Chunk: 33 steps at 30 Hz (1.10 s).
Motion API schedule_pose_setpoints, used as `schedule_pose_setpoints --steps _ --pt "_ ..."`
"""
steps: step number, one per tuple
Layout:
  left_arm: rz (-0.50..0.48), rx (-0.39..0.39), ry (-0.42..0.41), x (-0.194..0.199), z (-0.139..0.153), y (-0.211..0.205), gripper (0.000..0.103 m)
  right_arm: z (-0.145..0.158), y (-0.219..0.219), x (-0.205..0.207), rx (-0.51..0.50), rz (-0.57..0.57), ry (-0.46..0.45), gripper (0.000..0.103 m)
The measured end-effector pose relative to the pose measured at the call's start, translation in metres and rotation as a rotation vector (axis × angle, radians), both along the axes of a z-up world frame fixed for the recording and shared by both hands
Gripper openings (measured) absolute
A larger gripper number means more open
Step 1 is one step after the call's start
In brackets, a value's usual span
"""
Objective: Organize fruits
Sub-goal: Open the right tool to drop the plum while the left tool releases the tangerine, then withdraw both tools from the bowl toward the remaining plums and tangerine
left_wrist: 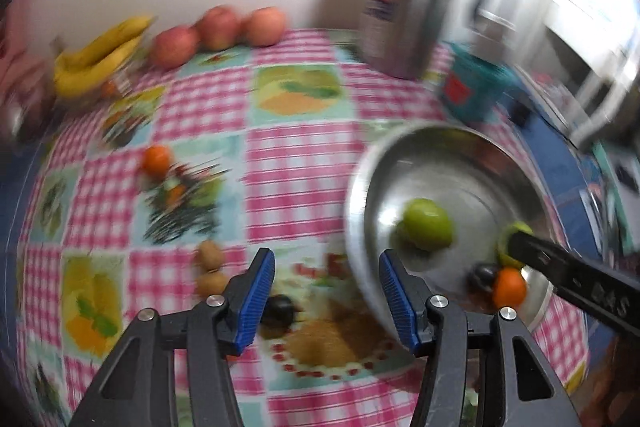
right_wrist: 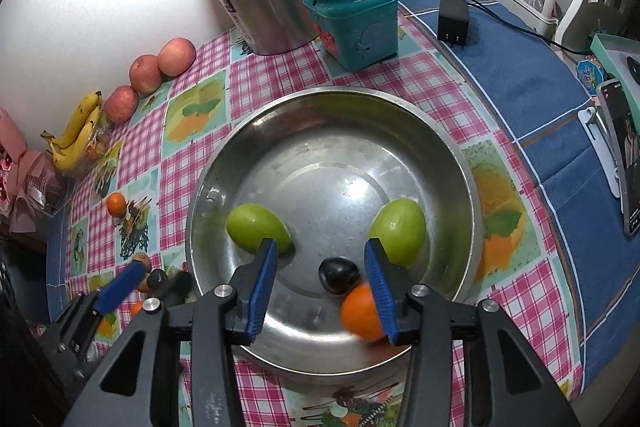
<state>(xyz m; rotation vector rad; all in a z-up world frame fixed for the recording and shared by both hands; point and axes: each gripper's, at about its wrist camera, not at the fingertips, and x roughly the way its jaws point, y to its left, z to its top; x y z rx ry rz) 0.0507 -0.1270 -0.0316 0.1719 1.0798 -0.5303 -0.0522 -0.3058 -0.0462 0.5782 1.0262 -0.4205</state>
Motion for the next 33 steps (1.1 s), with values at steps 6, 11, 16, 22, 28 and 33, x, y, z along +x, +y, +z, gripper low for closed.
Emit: schedule_pose_setpoints --steps 6,11,16,22,28,33 --pt "0.167 0.020 0.038 0.027 -0.004 0.039 0.058 0.002 0.007 0.003 -0.028 0.023 0.011 0.046" --pt "0.271 0.008 0.065 0.037 -0.003 0.069 0.062 0.005 0.019 0.008 -0.059 0.062 0.020 0.046" --pt "0.325 -0.017 0.093 0.043 -0.005 0.087 0.062 0.007 0.030 0.013 -0.073 0.111 0.017 0.046" --pt "0.342 -0.035 0.103 0.043 -0.004 0.092 0.062 0.006 0.034 0.015 -0.092 0.124 0.034 0.046" --pt "0.351 -0.023 0.103 0.042 -0.005 0.092 0.075 0.003 0.034 0.016 -0.099 0.122 0.050 0.046" --pt "0.357 0.000 0.097 0.042 -0.007 0.093 0.090 -0.001 0.033 0.018 -0.112 0.115 0.081 0.048"
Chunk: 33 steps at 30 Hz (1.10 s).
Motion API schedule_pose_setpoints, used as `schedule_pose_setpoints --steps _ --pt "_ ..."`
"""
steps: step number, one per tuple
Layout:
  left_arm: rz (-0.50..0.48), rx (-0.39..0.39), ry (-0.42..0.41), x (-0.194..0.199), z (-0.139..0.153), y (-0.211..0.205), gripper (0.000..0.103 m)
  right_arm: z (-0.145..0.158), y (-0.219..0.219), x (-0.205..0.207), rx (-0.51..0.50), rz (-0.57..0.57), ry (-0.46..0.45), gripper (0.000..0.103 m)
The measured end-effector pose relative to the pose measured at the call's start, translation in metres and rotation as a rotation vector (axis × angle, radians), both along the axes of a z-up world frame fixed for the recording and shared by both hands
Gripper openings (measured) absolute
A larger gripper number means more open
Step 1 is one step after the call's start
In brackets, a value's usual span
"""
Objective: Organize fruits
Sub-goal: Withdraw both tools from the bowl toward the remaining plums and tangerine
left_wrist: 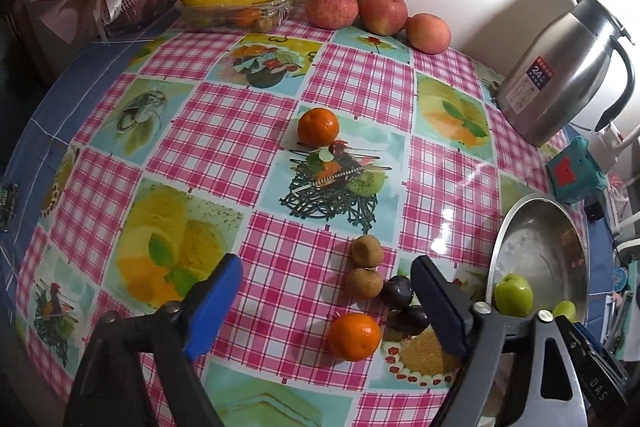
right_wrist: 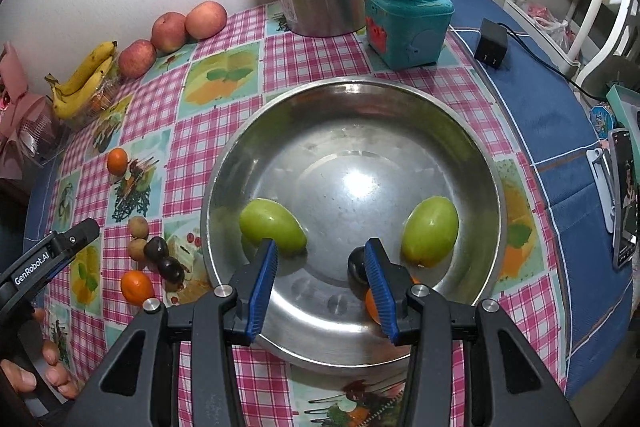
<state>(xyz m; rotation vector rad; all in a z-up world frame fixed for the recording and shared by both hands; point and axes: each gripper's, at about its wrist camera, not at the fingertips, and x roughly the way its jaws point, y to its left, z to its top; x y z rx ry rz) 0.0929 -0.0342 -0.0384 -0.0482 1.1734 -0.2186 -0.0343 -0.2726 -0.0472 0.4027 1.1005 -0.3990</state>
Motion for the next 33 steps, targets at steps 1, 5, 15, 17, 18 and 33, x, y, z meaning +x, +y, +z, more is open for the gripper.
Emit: schedule_pose_setpoints --steps 1,5,15,17,18,33 --pt "0.000 0.003 -0.002 -0.001 0.000 0.000 0.094 0.000 -0.001 0.001 -0.008 -0.003 0.006 0.054" --pt "-0.018 0.010 -0.005 -0.002 0.001 -0.003 0.100 0.001 -0.003 0.000 -0.048 -0.015 0.015 0.069" --pt "-0.028 0.029 0.022 0.002 -0.007 -0.003 0.103 0.002 -0.001 0.003 -0.079 -0.028 -0.018 0.086" --pt "-0.025 0.031 0.023 0.002 -0.007 -0.002 0.103 0.003 0.001 0.002 -0.078 -0.025 -0.024 0.086" --pt "-0.023 0.028 0.021 0.003 -0.007 -0.002 0.103 0.004 0.000 0.002 -0.078 -0.027 -0.028 0.086" --pt "-0.047 0.012 0.015 0.004 -0.003 -0.004 0.103 0.005 -0.001 0.000 -0.083 -0.035 -0.024 0.086"
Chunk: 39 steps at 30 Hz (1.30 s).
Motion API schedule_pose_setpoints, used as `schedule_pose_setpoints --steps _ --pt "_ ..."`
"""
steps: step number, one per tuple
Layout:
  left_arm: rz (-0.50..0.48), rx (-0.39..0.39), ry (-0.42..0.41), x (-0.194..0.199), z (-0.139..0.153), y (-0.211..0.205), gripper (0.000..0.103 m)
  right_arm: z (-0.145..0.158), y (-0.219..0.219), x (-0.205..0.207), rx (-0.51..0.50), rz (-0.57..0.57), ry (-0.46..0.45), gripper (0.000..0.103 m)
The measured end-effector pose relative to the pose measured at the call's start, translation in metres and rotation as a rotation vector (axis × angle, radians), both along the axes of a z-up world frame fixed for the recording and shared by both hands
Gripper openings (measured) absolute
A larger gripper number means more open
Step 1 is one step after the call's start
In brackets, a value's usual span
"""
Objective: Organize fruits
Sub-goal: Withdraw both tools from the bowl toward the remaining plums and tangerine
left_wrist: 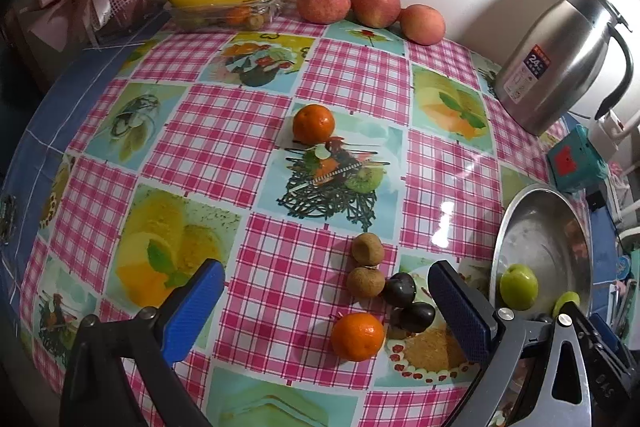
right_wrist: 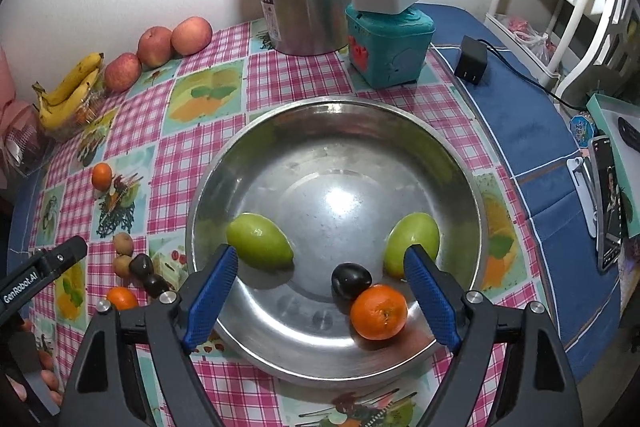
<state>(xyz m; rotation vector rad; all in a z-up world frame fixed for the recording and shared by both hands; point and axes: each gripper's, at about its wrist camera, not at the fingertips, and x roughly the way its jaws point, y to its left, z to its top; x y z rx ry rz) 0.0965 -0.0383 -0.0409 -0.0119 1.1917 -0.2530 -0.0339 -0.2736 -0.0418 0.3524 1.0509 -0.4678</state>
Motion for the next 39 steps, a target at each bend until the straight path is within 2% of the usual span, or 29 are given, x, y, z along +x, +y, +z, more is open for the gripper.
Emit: schedule_pose_setpoints --steps 8,22,29,39 --pt "0.000 -0.001 -0.003 0.004 0.000 0.007 0.103 -0.004 0.013 0.006 -0.015 0.044 0.015 0.086" --pt "0.028 0.022 -0.035 0.016 0.002 0.032 0.103 0.001 0.065 0.030 0.084 0.198 -0.069 0.086" --pt "0.039 -0.018 -0.002 0.020 -0.003 0.043 0.103 -0.007 0.092 0.043 0.100 0.279 -0.043 0.086" --pt "0.037 -0.048 0.066 0.022 -0.015 0.045 0.103 -0.018 0.113 0.054 0.110 0.337 -0.021 0.086"
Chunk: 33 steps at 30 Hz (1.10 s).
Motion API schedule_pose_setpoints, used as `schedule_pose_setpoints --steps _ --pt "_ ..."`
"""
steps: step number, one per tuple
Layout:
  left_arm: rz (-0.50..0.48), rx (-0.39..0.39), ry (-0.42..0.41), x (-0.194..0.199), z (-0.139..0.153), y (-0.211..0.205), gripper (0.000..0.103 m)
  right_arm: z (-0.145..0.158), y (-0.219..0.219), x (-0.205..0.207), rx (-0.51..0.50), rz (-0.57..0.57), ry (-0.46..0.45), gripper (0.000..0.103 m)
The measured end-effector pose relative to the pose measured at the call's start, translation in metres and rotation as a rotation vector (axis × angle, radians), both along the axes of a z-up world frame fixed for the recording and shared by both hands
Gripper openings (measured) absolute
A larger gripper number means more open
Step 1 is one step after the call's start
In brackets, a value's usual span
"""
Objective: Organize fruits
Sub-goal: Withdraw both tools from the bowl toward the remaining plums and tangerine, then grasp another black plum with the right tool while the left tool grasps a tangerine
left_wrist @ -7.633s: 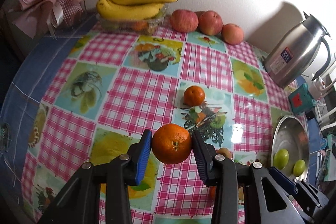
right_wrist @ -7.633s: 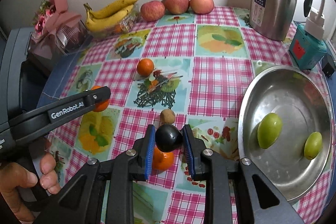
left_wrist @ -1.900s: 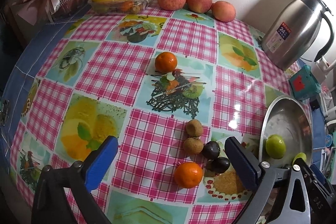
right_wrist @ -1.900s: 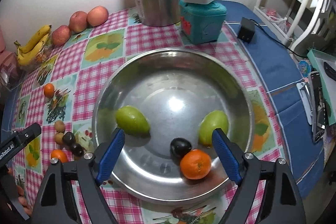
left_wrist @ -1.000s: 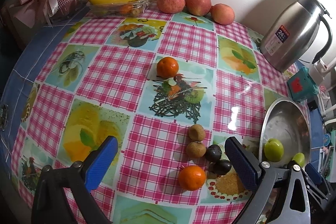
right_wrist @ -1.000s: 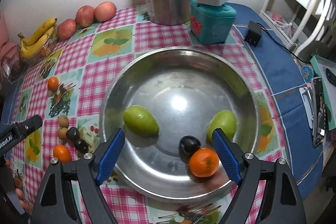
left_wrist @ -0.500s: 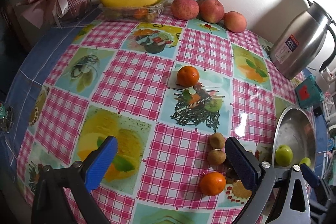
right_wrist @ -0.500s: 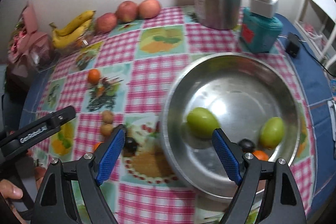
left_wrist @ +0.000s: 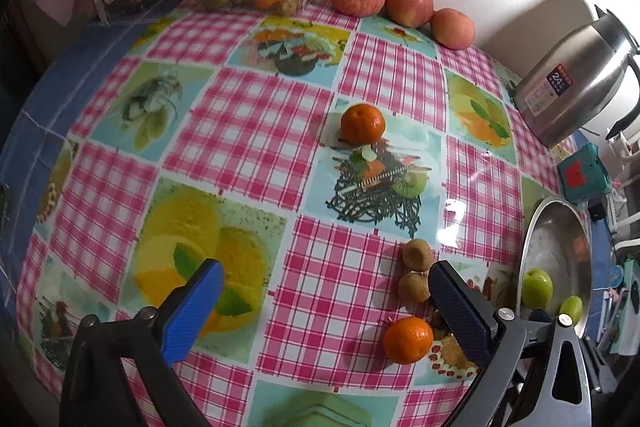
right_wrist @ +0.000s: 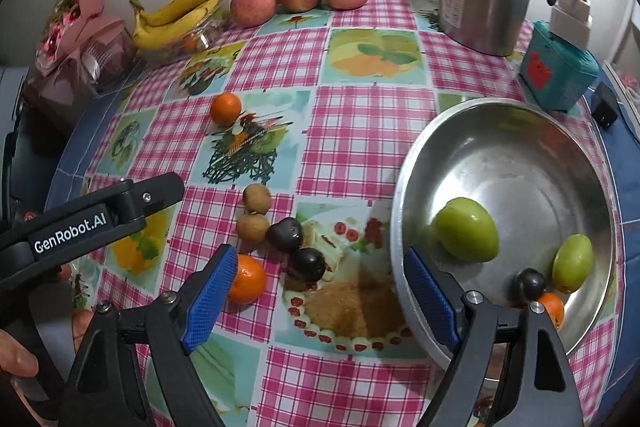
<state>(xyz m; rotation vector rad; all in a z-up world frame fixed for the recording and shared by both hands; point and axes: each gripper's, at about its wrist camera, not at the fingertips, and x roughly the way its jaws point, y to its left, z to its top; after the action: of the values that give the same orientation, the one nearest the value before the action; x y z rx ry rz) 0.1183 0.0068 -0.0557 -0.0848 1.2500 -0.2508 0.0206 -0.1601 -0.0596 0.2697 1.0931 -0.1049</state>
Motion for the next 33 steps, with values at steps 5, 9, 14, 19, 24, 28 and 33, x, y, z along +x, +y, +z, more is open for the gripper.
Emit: schedule_pose_setpoints --steps 5,9,14,19,24,28,33 --pt "0.027 -0.010 0.057 0.002 -0.017 0.005 0.103 -0.006 0.001 0.002 0.027 -0.010 0.006 0.086" --pt "0.042 0.015 0.096 0.003 -0.030 0.006 0.103 -0.012 0.001 0.005 0.039 -0.018 0.021 0.085" --pt "0.059 0.018 0.106 0.004 -0.034 0.008 0.103 -0.016 0.004 0.006 0.023 -0.011 0.032 0.080" --pt "0.058 0.012 0.116 0.002 -0.036 0.007 0.103 -0.024 0.007 0.011 0.009 -0.003 0.053 0.075" --pt "0.054 0.005 0.125 0.004 -0.037 0.009 0.103 -0.031 0.005 0.014 0.004 -0.005 0.068 0.061" --pt "0.037 0.000 0.135 0.002 -0.038 0.005 0.103 -0.035 0.009 0.016 0.003 0.016 0.080 0.047" --pt "0.021 -0.008 0.135 -0.002 -0.035 -0.002 0.103 -0.038 0.014 0.018 -0.004 0.036 0.092 0.040"
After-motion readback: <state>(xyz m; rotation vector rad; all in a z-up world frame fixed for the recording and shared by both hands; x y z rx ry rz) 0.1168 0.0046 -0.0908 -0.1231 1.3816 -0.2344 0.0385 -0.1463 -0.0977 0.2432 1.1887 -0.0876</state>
